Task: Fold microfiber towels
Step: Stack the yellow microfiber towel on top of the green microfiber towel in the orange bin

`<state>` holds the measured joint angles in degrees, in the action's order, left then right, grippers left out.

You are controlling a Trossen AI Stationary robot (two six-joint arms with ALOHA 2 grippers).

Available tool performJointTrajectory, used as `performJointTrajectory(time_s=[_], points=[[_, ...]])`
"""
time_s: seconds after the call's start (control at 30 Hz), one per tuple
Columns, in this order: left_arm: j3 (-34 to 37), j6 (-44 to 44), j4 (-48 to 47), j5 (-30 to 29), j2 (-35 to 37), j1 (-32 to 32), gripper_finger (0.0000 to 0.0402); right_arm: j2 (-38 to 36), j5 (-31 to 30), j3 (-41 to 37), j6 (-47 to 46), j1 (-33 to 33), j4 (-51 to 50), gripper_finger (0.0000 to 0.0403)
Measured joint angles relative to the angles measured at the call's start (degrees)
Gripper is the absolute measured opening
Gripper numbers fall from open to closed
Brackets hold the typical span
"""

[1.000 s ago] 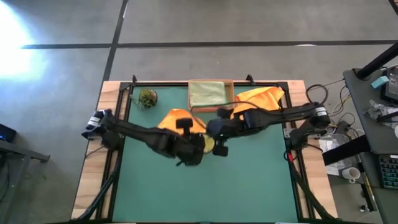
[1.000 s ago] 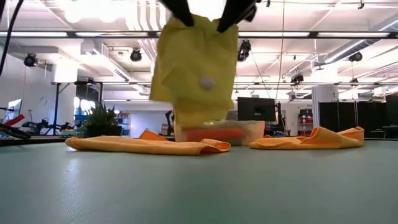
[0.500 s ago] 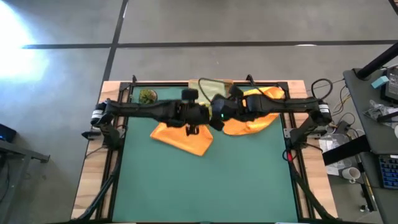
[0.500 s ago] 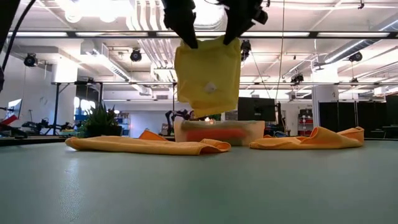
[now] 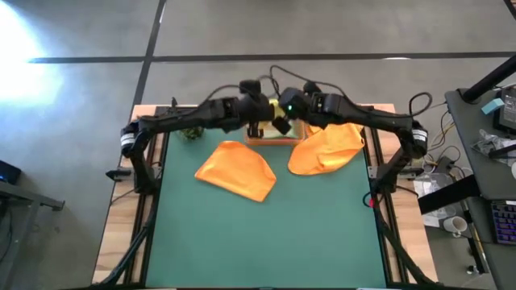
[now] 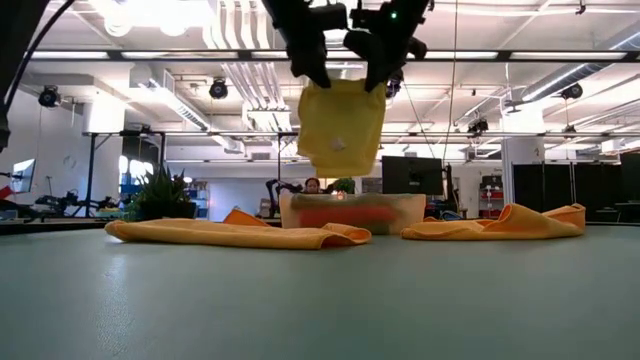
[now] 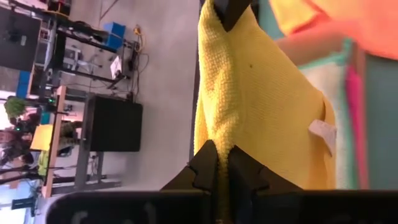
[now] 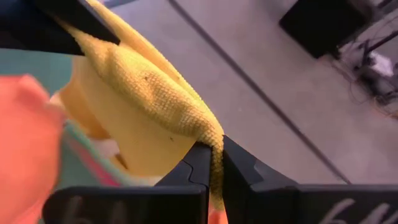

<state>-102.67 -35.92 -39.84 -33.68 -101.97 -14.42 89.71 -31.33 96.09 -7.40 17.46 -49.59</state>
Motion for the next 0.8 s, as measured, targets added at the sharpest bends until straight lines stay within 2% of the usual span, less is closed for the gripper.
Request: performJointTrajectory(time_s=[0.17,0.33,0.57,0.8], points=[[0.17,-2.54,5.39,3.21,-0.32,-4.66,0.0001,0.31,3.25,0.00,6.95,5.15,7.39,0.0012],[0.27,-6.12,8.30,6.58,-2.06,-9.25,0.0001,1.46,12.15,0.00,10.99,10.81,12.57,0.0012],[0.68,-13.07,14.91,7.54,-6.06,-13.48,0.0001,3.45,18.37,0.00,12.55,16.32,15.37,0.0012],[0.81,-18.95,21.55,7.34,-9.08,-15.87,0.0001,6.79,21.09,0.00,19.39,19.47,17.84,0.0012]])
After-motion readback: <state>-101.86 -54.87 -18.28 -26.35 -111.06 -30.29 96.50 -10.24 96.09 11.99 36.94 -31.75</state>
